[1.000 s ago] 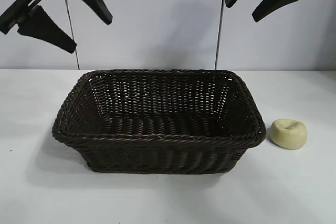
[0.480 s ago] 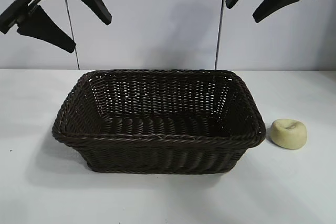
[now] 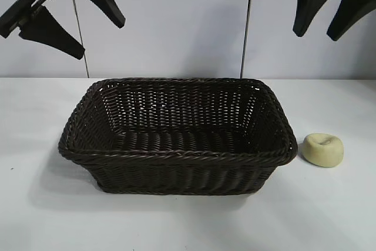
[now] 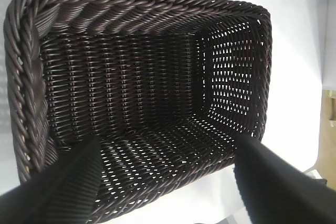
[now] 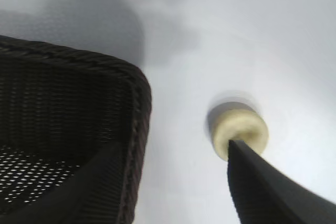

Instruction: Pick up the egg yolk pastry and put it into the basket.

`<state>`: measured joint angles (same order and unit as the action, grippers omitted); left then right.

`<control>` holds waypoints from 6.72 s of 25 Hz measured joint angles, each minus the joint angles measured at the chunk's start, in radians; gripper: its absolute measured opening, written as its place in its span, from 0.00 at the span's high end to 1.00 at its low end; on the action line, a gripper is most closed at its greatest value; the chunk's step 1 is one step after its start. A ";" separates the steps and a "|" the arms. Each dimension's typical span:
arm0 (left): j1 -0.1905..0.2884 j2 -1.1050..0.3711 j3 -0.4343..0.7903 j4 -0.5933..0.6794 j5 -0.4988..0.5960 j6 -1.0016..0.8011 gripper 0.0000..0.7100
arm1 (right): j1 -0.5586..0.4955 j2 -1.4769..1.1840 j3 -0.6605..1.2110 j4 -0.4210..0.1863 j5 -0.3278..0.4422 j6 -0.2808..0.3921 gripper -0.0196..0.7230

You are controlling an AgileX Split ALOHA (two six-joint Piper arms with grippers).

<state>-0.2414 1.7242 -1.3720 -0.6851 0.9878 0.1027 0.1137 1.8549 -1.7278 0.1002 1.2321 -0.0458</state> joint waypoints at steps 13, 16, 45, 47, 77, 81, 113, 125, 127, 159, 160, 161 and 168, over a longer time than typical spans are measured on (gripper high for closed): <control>0.000 0.000 0.000 0.000 -0.001 0.000 0.27 | -0.112 0.000 0.030 0.002 0.000 -0.001 0.39; 0.000 0.000 0.000 0.000 -0.005 0.000 0.27 | -0.112 0.000 0.092 0.013 0.000 -0.003 0.39; 0.000 0.000 0.000 0.000 -0.022 0.000 0.27 | -0.112 0.004 0.389 0.035 -0.245 -0.011 0.16; 0.000 0.000 0.000 0.000 -0.022 0.000 0.27 | -0.112 0.019 0.389 0.046 -0.246 -0.011 0.16; 0.000 0.000 0.000 0.000 -0.022 0.000 0.27 | -0.112 0.226 0.361 0.098 -0.306 0.001 0.74; 0.000 0.000 0.000 0.000 -0.022 0.000 0.27 | -0.112 0.213 0.280 0.097 -0.230 0.001 0.75; 0.000 0.000 0.000 0.000 -0.022 0.000 0.27 | 0.131 0.095 0.030 0.199 -0.023 -0.007 0.75; 0.000 0.000 0.000 0.000 -0.022 0.000 0.27 | 0.336 0.095 0.030 0.198 -0.073 0.012 0.75; 0.000 0.000 0.000 0.000 -0.022 0.000 0.27 | 0.344 0.096 0.030 0.198 -0.083 0.015 0.75; 0.000 0.000 0.000 0.000 -0.022 0.000 0.27 | 0.322 0.179 -0.056 0.230 -0.101 0.015 0.36; 0.000 0.000 0.000 0.000 -0.022 0.000 0.27 | 0.314 0.174 -0.075 0.230 -0.087 0.015 0.36; 0.000 0.000 0.000 0.000 -0.022 0.000 0.27 | 0.304 0.171 -0.090 0.230 -0.071 0.015 0.36; 0.000 0.000 0.000 0.000 -0.022 0.000 0.27 | 0.224 0.123 -0.148 0.230 -0.008 -0.003 0.36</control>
<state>-0.2414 1.7242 -1.3720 -0.6851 0.9654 0.1029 0.3378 1.9779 -1.8755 0.3299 1.2244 -0.0491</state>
